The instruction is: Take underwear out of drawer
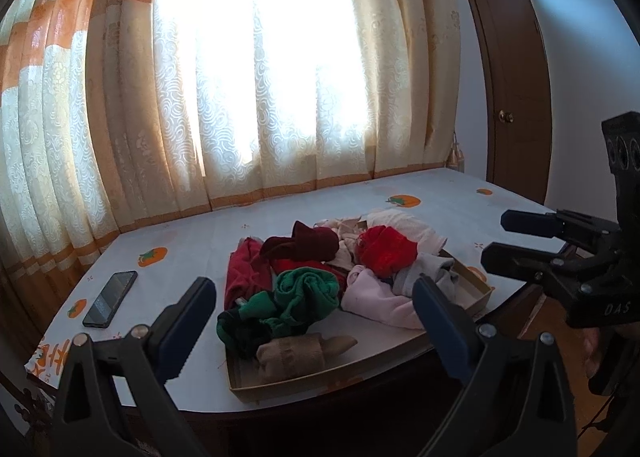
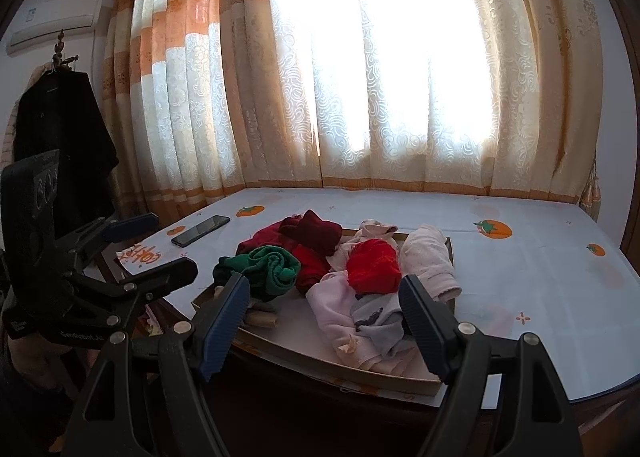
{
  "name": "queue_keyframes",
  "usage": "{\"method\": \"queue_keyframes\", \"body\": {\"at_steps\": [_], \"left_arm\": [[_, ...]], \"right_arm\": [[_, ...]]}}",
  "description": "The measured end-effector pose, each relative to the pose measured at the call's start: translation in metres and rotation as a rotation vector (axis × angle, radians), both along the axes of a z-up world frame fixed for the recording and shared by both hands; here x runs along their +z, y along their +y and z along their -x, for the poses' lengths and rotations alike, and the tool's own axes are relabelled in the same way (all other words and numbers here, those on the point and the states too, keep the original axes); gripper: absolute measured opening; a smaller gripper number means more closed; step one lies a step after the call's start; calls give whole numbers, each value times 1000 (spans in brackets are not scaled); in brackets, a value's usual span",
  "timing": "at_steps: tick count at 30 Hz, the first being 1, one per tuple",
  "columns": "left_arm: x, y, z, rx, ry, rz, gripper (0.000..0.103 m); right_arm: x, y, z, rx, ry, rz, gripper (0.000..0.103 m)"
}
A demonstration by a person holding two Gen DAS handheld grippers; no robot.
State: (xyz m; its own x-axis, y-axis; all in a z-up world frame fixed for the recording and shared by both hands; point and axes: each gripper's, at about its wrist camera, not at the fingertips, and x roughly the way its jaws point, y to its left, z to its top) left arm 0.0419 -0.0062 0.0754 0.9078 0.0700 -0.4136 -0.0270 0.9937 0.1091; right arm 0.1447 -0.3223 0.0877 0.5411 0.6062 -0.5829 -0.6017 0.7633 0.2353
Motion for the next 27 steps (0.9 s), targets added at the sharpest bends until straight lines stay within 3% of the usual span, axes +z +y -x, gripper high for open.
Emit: {"method": "queue_keyframes", "body": {"at_steps": [27], "left_arm": [[8,5,7,22,22,43,103]], "right_arm": [[12,-1,9,9,-26,-11,79]]}}
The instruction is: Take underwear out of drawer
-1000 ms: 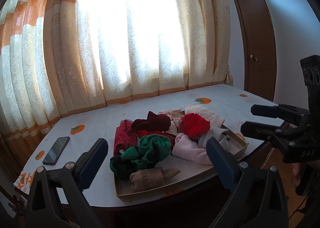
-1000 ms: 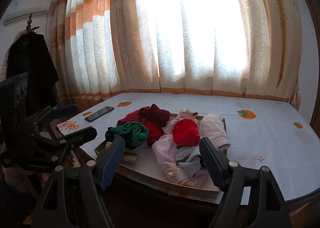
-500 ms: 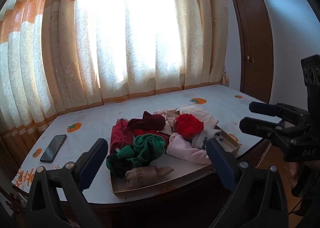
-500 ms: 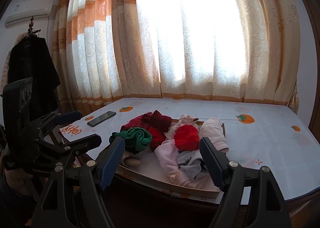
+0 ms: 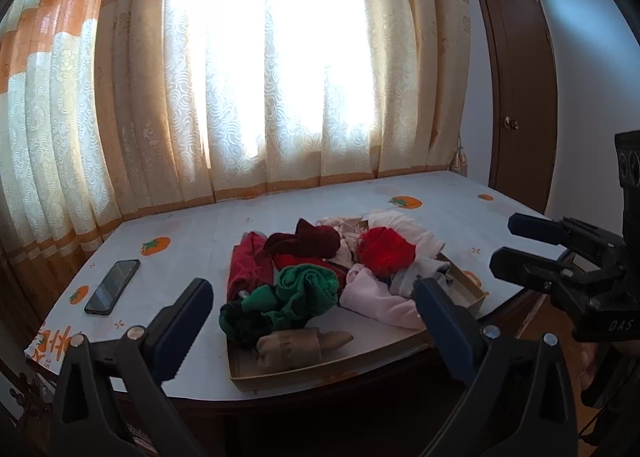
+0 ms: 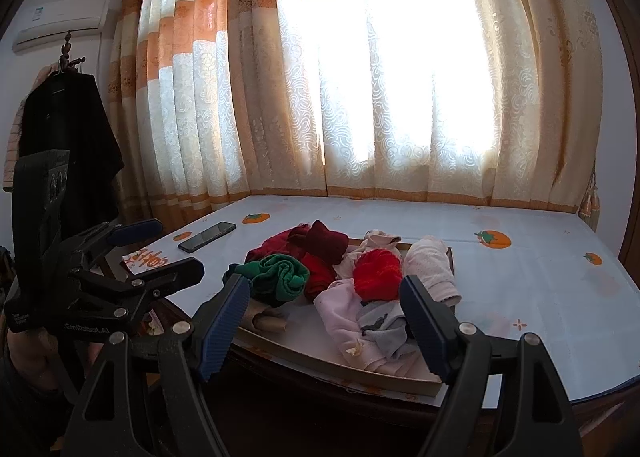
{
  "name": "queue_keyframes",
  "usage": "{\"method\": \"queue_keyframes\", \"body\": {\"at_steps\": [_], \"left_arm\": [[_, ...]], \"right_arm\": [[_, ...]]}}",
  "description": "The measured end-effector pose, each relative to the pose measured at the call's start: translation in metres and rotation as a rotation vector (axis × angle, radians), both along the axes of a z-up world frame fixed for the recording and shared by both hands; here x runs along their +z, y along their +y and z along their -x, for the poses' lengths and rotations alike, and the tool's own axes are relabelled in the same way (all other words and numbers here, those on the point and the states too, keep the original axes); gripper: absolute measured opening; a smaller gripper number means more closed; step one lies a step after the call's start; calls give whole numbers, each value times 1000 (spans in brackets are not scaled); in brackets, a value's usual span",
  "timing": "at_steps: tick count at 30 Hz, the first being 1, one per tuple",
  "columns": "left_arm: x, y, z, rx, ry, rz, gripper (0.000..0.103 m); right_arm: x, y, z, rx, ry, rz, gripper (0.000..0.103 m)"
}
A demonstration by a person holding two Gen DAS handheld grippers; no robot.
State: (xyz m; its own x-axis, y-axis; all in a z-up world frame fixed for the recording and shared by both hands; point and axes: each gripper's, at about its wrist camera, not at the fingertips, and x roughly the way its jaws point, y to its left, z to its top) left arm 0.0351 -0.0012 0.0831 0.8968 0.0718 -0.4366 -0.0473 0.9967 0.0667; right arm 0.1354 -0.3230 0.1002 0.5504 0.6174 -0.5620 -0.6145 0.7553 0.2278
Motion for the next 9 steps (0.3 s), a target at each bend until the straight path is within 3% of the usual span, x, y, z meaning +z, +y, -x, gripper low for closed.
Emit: {"method": "queue_keyframes", "body": {"at_steps": [9], "left_arm": [[-7,-1,0,-6,3,1,103]], "right_arm": [[-5,0,1,3,12,1,80]]}}
